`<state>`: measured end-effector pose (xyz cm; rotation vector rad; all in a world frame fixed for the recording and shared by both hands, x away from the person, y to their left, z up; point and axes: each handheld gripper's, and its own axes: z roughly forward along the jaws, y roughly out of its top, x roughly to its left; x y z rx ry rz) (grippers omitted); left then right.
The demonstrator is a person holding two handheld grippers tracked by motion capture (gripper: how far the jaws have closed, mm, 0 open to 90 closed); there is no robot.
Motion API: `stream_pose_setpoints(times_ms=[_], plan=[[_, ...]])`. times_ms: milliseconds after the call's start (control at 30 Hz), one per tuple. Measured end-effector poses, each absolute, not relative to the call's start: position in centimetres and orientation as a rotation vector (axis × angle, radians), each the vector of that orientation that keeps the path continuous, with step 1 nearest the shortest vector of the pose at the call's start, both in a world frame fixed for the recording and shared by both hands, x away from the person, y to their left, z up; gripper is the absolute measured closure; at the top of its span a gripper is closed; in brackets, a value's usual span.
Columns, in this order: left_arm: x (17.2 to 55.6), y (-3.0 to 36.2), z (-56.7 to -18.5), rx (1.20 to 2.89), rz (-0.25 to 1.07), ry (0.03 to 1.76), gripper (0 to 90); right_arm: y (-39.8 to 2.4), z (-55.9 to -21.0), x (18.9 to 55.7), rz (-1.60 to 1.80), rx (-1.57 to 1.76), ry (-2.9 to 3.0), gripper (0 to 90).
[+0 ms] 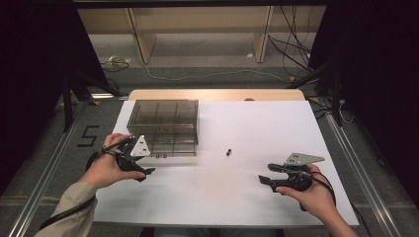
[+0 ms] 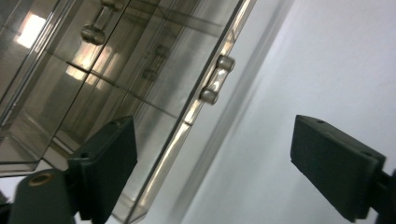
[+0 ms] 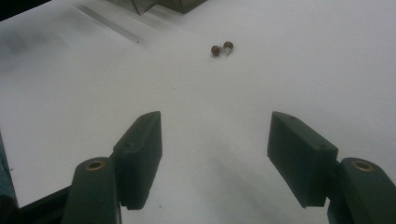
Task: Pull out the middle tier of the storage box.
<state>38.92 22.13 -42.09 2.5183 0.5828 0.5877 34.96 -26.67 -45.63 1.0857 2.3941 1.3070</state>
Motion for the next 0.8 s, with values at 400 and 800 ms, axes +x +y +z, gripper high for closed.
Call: stream_pose_setpoints(times_ms=[400,800], plan=[[36.7,21.2,-43.1,2.454,0.501,0.63,0.0,-26.7,-45.6,35.1,1.311,1.088,2.388,35.6],[34.3,18.9,-44.7,2.412,0.459,0.618,0.0,-26.4,-45.7,35.3,1.313,1.08,2.399,35.6]])
